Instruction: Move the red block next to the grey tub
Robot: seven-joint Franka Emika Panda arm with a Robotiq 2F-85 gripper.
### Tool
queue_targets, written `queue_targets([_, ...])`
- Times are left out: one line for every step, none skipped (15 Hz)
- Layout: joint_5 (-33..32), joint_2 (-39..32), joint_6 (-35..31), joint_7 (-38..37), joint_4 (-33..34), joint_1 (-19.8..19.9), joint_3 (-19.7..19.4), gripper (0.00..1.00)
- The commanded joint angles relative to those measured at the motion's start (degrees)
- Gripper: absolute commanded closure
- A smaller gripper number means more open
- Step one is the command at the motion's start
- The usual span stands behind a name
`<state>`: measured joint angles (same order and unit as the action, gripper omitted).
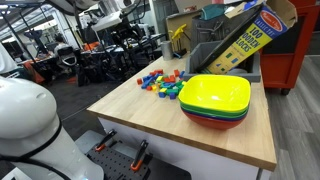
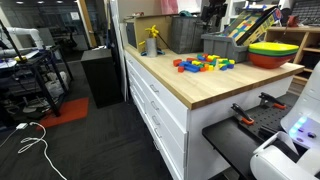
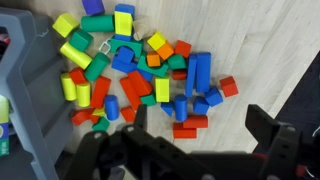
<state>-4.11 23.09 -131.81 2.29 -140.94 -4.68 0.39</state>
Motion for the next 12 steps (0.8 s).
queue_targets([2.7,-5.5,-2.1,2.2,3.8,-1.0,0.6,0.0])
queue_targets([3.2,-6.9,-2.6,2.5,4.5,-1.1,0.9,0.0])
queue_targets([3.6,-8.1,-3.0,2.9,5.1,-1.3,1.0,0.0])
queue_targets([3.8,-9.4,-3.7,3.1,5.5,-1.4,1.2,0.0])
queue_targets([4.2,-10.5,-4.1,3.3,6.0,-1.6,1.3,0.0])
queue_targets([4.3,-11.8,-4.7,3.6,6.1,-1.6,1.4,0.0])
queue_targets([4.7,-13.0,-5.1,3.8,6.4,-1.7,1.5,0.0])
queue_targets([5.0,-13.9,-5.4,4.1,6.7,-1.7,1.5,0.0])
queue_targets([5.4,-15.1,-6.0,4.8,6.7,-1.6,1.5,0.0])
queue_targets([5.8,-16.1,-6.5,5.0,6.9,-1.5,1.5,0.0])
queue_targets([6.1,-17.1,-6.9,5.3,7.1,-1.4,1.6,0.0])
queue_targets([6.6,-18.2,-7.3,5.3,7.5,-1.3,1.7,0.0])
